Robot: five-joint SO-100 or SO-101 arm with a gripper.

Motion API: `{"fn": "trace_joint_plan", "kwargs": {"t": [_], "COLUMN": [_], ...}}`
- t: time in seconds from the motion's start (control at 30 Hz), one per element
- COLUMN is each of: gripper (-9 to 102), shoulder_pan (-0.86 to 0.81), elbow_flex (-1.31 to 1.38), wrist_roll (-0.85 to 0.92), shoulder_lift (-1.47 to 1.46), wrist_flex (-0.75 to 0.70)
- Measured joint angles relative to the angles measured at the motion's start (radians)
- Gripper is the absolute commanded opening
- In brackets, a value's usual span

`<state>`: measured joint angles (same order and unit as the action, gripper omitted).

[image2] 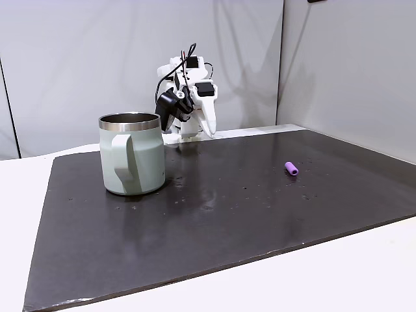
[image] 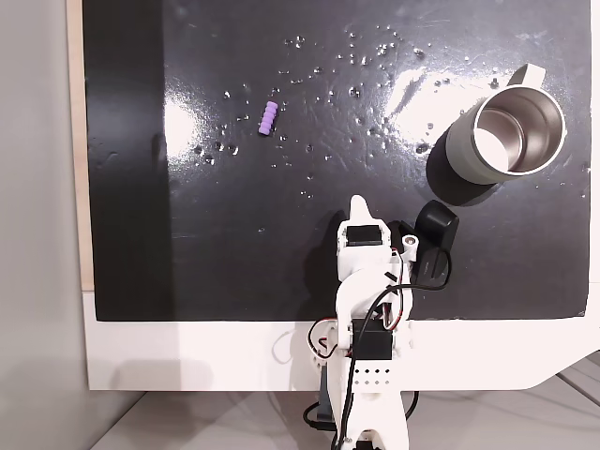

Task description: Grasp a pengrip and put it in the cup.

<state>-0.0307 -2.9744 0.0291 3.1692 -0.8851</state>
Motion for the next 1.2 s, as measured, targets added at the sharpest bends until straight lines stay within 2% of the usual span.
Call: {"fn": "trace_joint_plan", "kwargs": {"t": [0.4, 0.57, 0.67, 0.93, 1.2], "gripper": [0, 0, 5, 24, 27], "shoulder_pan": [0.021, 0.023, 0.069, 0.138, 0.156], "elbow_flex": [0.000, 0.021, 0.098, 0.388, 0.680], "wrist_roll": [0.026, 0.100, 0.167, 0.328, 0.459], "shoulder_lift": [0.000, 0.000, -0.029, -0.290, -0.664], "wrist_flex": [0.003, -0.035, -0.078, -0.163, -0.241]}}
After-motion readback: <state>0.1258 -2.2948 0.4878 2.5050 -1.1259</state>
